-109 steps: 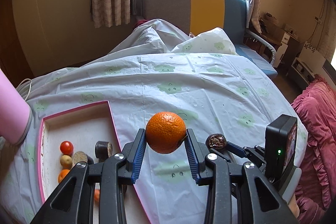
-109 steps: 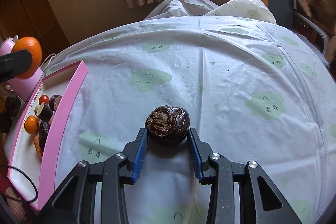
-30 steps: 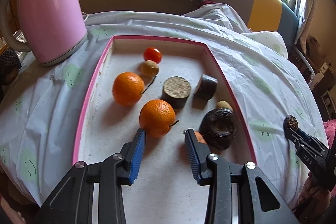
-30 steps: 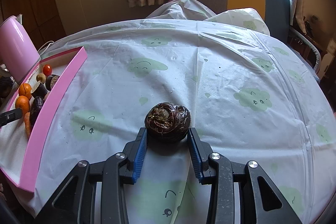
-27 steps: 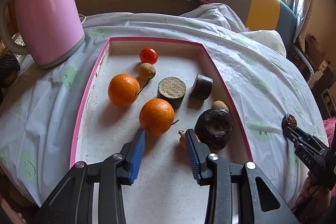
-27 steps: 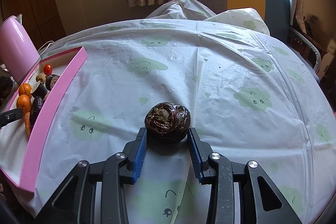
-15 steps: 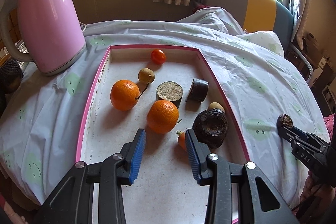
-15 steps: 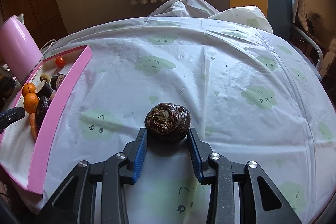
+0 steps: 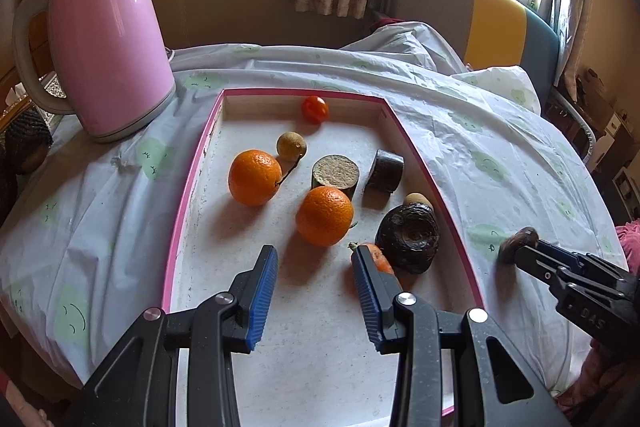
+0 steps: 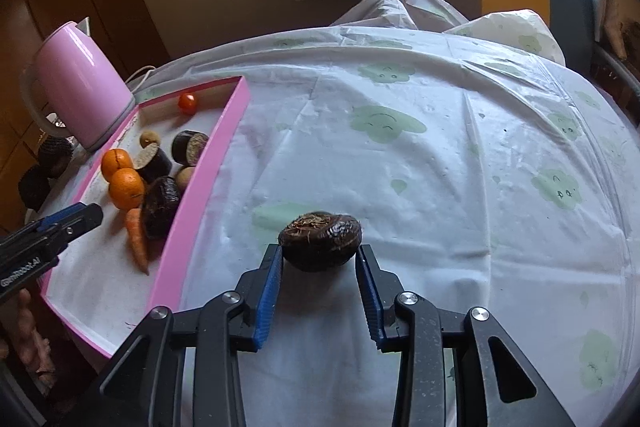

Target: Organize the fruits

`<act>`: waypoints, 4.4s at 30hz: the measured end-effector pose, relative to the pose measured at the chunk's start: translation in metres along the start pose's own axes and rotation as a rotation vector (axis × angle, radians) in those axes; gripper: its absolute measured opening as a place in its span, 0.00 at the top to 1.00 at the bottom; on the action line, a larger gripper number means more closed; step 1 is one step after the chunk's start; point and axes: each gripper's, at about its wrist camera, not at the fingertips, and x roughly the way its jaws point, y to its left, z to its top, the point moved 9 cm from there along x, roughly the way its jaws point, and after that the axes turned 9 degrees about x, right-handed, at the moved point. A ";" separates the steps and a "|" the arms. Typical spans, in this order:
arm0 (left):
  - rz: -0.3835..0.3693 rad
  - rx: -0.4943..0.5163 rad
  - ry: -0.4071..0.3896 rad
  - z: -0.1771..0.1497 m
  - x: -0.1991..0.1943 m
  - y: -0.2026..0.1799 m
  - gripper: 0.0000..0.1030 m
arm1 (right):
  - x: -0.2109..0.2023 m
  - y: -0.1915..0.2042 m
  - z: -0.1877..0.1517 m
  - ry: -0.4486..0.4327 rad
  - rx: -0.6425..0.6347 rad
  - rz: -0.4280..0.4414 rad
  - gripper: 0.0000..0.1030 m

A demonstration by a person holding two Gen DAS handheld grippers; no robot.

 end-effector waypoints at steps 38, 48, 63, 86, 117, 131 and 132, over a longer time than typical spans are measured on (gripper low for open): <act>0.038 -0.041 -0.026 0.001 -0.015 0.026 0.62 | -0.012 0.094 -0.002 0.066 -0.171 0.189 0.60; 0.090 -0.062 -0.051 0.000 -0.031 0.041 0.62 | 0.017 0.133 -0.023 0.132 -0.268 0.167 0.59; 0.102 -0.057 -0.089 0.003 -0.046 0.032 0.49 | -0.003 0.120 -0.009 0.002 -0.173 0.117 0.42; 0.194 -0.058 -0.189 0.010 -0.069 0.021 0.35 | -0.033 0.077 0.016 -0.222 -0.070 -0.119 0.11; 0.181 -0.058 -0.189 0.010 -0.071 0.020 0.35 | -0.029 0.081 0.011 -0.201 -0.079 -0.106 0.10; 0.176 -0.055 -0.191 0.010 -0.072 0.020 0.35 | -0.029 0.081 0.011 -0.199 -0.082 -0.106 0.10; 0.175 -0.056 -0.192 0.010 -0.072 0.020 0.35 | -0.029 0.081 0.011 -0.199 -0.081 -0.106 0.10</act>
